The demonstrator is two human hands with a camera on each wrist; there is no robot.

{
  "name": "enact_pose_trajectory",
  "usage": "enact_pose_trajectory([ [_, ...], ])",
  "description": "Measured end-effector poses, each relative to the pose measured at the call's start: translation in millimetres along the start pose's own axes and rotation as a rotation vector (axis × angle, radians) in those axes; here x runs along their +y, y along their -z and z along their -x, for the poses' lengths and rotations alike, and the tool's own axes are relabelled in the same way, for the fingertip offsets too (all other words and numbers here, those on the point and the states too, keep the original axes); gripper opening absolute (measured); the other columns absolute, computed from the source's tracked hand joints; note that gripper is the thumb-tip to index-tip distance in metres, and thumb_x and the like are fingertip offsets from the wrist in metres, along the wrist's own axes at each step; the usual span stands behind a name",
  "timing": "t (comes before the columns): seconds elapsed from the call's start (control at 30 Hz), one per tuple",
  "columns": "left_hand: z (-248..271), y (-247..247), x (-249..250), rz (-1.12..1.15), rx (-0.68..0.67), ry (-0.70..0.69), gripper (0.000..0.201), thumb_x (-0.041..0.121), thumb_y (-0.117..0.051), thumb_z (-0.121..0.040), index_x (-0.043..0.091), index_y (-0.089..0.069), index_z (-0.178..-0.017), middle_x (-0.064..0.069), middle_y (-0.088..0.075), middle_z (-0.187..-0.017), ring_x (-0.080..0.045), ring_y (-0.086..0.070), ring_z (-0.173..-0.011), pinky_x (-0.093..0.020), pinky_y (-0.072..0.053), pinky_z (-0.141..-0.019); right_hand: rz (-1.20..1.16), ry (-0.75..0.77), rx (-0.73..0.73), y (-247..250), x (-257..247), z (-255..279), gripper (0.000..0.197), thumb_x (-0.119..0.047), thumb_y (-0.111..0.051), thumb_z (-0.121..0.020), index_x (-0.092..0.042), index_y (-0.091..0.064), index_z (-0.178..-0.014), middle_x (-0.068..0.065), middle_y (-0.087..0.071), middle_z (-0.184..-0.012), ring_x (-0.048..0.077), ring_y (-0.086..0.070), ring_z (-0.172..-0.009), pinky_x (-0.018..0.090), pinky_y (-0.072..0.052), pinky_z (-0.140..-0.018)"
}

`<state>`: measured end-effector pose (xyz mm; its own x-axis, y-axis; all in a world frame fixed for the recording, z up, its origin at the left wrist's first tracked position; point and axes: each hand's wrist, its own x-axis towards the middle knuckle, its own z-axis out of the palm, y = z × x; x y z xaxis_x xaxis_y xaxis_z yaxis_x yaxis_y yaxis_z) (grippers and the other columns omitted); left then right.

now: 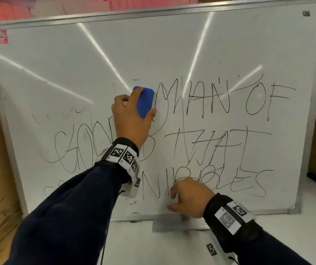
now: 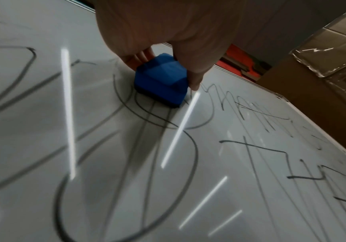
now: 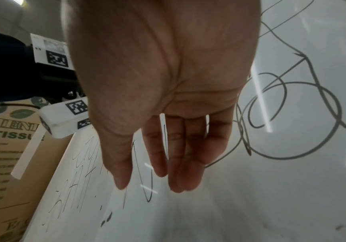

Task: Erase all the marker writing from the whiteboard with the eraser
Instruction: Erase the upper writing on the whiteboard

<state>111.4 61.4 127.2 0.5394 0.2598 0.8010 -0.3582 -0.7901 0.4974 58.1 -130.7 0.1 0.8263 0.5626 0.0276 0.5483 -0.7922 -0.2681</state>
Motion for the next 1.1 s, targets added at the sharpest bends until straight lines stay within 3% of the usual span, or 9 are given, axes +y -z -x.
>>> enact_pose_trajectory([
  [0.17, 22.9, -24.1, 20.3, 0.011, -0.047, -0.033, 0.062, 0.041, -0.073, -0.083, 0.034, -0.044, -0.137, -0.003, -0.038, -0.127, -0.020, -0.041, -0.114, -0.026, -0.039, -0.090, -0.009, 0.015, 0.040, 1.8, 7.3, 8.3, 0.039, -0.053, -0.064, -0.084, -0.023, -0.067, -0.108, -0.008, -0.054, -0.089, 0.016, -0.060, -0.086, 0.029, -0.051, -0.079],
  [0.37, 27.2, -32.0, 28.9, 0.012, -0.020, -0.013, 0.060, 0.039, -0.076, -0.081, 0.035, -0.046, -0.134, -0.004, -0.041, -0.125, -0.021, -0.045, -0.112, -0.029, -0.044, -0.089, -0.017, -0.034, 0.080, -1.5, 36.0, 26.4, 0.039, -0.060, -0.061, -0.083, -0.029, -0.065, -0.106, -0.005, -0.061, -0.091, 0.015, -0.060, -0.085, 0.030, -0.052, -0.078],
  [0.53, 53.9, -48.8, 45.8, -0.088, -0.163, -0.184, 0.059, 0.037, -0.074, -0.083, 0.033, -0.049, -0.136, -0.002, -0.041, -0.124, -0.018, -0.041, -0.108, -0.028, -0.045, -0.090, -0.031, -0.018, 0.147, 4.3, 51.0, 41.9, 0.039, -0.058, -0.060, -0.086, -0.027, -0.066, -0.108, -0.006, -0.069, -0.085, 0.008, -0.056, -0.077, 0.029, -0.053, -0.074],
  [0.63, 57.9, -46.8, 49.2, -0.035, -0.100, -0.181, 0.053, 0.031, -0.074, -0.084, 0.029, -0.054, -0.133, -0.001, -0.043, -0.129, -0.019, -0.041, -0.112, -0.034, -0.049, -0.093, -0.079, -0.023, 0.222, 10.9, 61.4, 56.4, 0.037, -0.059, -0.058, -0.087, -0.030, -0.066, -0.106, -0.008, -0.070, -0.077, 0.003, -0.059, -0.071, 0.025, -0.050, -0.067],
  [0.77, 87.4, -38.7, 53.9, -0.074, -0.033, -0.400, 0.046, 0.024, -0.076, -0.081, 0.017, -0.062, -0.125, -0.007, -0.052, -0.129, -0.026, -0.047, -0.111, -0.044, -0.045, -0.089, -0.175, 0.004, 0.455, 17.3, 72.4, 71.7, 0.030, -0.059, -0.059, -0.086, -0.035, -0.063, -0.103, -0.015, -0.061, -0.080, 0.000, -0.054, -0.068, 0.031, -0.053, -0.065],
  [0.83, 109.6, -40.7, 56.4, -0.103, -0.062, -0.474, 0.041, 0.022, -0.077, -0.077, 0.015, -0.065, -0.116, -0.006, -0.057, -0.126, -0.028, -0.050, -0.109, -0.042, -0.040, -0.086, -0.215, 0.043, 0.633, 18.0, 74.7, 75.7, 0.027, -0.052, -0.064, -0.085, -0.032, -0.057, -0.104, -0.015, -0.054, -0.092, 0.002, -0.050, -0.074, 0.032, -0.052, -0.064],
  [0.93, 140.7, -47.6, 56.3, -0.093, -0.231, -0.495, 0.037, 0.022, -0.078, -0.075, 0.019, -0.062, -0.109, 0.002, -0.059, -0.129, -0.024, -0.049, -0.111, -0.037, -0.034, -0.088, -0.178, 0.050, 0.809, 14.9, 74.5, 78.8, 0.042, -0.039, -0.074, -0.080, -0.025, -0.053, -0.114, -0.002, -0.043, -0.118, 0.013, -0.049, -0.095, 0.030, -0.053, -0.069],
  [1.03, 160.2, -53.6, 52.5, -0.059, -0.432, -0.505, 0.035, 0.023, -0.078, -0.077, 0.021, -0.057, -0.105, 0.005, -0.060, -0.128, -0.020, -0.047, -0.111, -0.041, -0.040, -0.090, -0.048, 0.001, 0.807, 7.9, 78.7, 81.8, 0.056, -0.034, -0.080, -0.075, -0.024, -0.052, -0.123, 0.005, -0.035, -0.140, 0.022, -0.043, -0.118, 0.028, -0.048, -0.086],
  [1.1, 167.8, -56.7, 50.6, -0.028, -0.550, -0.542, 0.033, 0.023, -0.078, -0.079, 0.020, -0.057, -0.105, 0.007, -0.061, -0.127, -0.019, -0.048, -0.111, -0.038, -0.043, -0.091, 0.017, 0.013, 0.748, 1.6, 83.8, 84.8, 0.057, -0.032, -0.081, -0.073, -0.022, -0.055, -0.122, 0.005, -0.037, -0.145, 0.026, -0.038, -0.127, 0.032, -0.045, -0.095],
])
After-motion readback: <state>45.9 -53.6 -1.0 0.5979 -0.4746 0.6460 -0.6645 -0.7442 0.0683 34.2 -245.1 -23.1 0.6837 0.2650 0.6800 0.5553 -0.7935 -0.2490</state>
